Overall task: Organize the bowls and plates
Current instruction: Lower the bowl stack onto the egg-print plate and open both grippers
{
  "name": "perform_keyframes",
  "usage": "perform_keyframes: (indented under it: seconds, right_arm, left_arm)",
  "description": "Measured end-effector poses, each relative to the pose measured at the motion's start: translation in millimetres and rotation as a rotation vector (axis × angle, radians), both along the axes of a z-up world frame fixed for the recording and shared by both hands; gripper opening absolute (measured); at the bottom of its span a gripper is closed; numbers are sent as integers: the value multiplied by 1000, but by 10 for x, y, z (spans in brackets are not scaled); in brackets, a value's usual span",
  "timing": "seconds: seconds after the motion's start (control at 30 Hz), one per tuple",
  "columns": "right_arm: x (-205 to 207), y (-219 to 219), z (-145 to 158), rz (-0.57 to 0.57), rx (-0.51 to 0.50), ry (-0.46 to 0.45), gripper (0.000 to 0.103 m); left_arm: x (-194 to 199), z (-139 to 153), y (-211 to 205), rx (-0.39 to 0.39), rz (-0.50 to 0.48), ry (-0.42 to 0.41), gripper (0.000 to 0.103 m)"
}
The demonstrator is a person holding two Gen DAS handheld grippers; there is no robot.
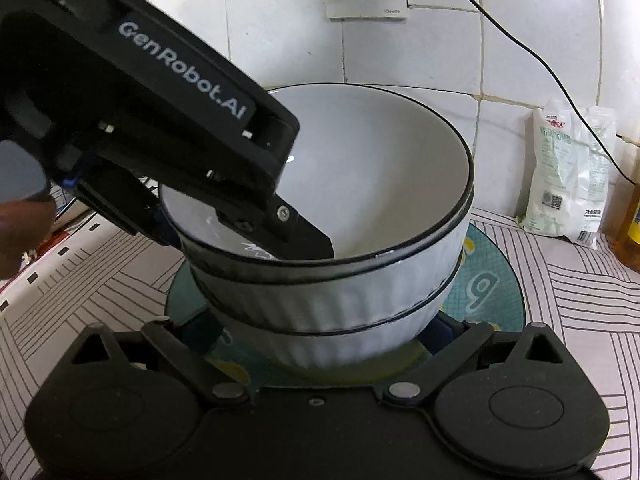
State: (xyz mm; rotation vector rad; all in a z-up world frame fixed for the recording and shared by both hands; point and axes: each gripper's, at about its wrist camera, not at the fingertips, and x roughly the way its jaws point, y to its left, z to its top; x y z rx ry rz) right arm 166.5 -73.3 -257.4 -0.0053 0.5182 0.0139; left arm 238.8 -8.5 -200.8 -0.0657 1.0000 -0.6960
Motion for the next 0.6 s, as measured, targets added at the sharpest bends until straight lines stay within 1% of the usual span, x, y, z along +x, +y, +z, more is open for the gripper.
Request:
perform_keyframes:
  seconds: [0.1, 0.2, 0.3, 0.33, 0.43, 0.6]
  right_arm:
    - [-12, 6, 33, -12, 0, 19, 101]
    - [-99, 42, 91, -18, -23, 30, 101]
    - [-238, 71, 160, -10, -34, 9, 101]
    - [-286, 79, 183, -10, -40, 6, 101]
    - [-449, 78, 276, -11, -51, -17, 101]
    - [-639, 22, 365, -48, -39, -24, 101]
  left_arm:
    - [-18, 29, 9, 5, 18, -10, 52]
    - [-72, 73, 26, 21, 40, -54, 52]
    - [-154, 147, 41, 71, 83, -100, 54]
    - [-195, 189, 56, 77, 98, -119, 54]
    - [-336, 343, 123, 89, 146, -169, 57]
    - [-505, 527, 182, 92, 179, -200, 59]
